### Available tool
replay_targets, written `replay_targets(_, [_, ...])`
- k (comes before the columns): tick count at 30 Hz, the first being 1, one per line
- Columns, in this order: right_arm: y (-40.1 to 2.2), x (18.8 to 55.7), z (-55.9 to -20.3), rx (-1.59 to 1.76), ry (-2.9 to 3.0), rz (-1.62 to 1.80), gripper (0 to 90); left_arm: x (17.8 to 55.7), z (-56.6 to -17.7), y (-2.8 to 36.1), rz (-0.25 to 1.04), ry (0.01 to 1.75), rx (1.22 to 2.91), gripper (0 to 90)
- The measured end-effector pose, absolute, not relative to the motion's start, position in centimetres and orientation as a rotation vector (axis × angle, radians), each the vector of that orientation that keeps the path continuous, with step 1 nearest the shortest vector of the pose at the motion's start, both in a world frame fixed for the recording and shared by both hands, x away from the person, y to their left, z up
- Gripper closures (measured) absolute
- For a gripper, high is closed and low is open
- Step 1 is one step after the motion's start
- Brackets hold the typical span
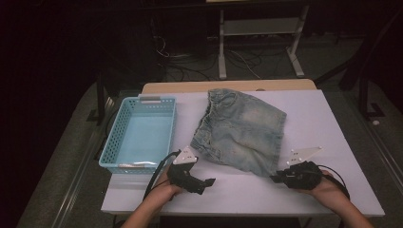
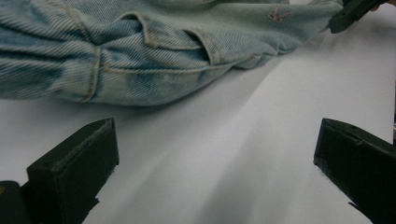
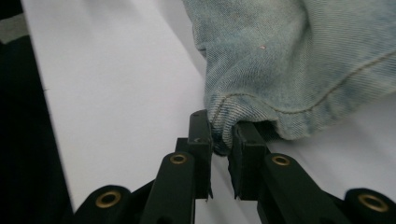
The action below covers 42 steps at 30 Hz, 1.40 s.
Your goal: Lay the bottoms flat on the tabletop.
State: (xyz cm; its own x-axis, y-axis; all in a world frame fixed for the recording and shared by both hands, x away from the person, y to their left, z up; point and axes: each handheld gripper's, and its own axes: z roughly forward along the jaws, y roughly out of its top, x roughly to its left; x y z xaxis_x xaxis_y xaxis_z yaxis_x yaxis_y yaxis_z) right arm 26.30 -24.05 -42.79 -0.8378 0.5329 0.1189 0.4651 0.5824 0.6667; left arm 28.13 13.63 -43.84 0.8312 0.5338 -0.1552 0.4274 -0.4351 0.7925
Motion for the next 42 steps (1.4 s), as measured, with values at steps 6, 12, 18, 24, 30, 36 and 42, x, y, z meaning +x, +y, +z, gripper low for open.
replay_targets(6, [-24.1, 26.1, -42.6, 0.859, 2.68, 1.111, 68.6, 28.1, -43.8, 13.6, 0.15, 0.703, 2.093, 0.0])
replay_targets(12, [-24.7, 26.2, -41.2, 0.873, 2.564, 1.184, 47.4, 28.1, -43.9, 13.6, 0.148, 0.702, 2.094, 0.0])
replay_targets(18, [-23.8, 27.1, -40.6, 0.852, 2.555, 1.227, 45.6, 28.1, -43.9, 13.6, 0.15, 0.706, 2.089, 0.0])
replay_targets(24, [-21.5, 28.5, -40.8, 0.791, 2.613, 1.215, 53.9, 28.1, -43.9, 13.6, 0.148, 0.704, 2.091, 0.0])
replay_targets(30, [-19.3, 29.4, -40.8, 0.731, 2.672, 1.208, 66.3, 28.1, -43.9, 13.5, 0.145, 0.704, 2.092, 0.0])
replay_targets(36, [-17.4, 30.2, -40.9, 0.681, 2.716, 1.2, 67.6, 28.1, -43.9, 13.6, 0.148, 0.702, 2.093, 0.0])
replay_targets(42, [-15.8, 30.9, -42.1, 0.664, 2.766, 1.134, 60.7, 28.1, -43.8, 13.6, 0.146, 0.702, 2.092, 0.0])
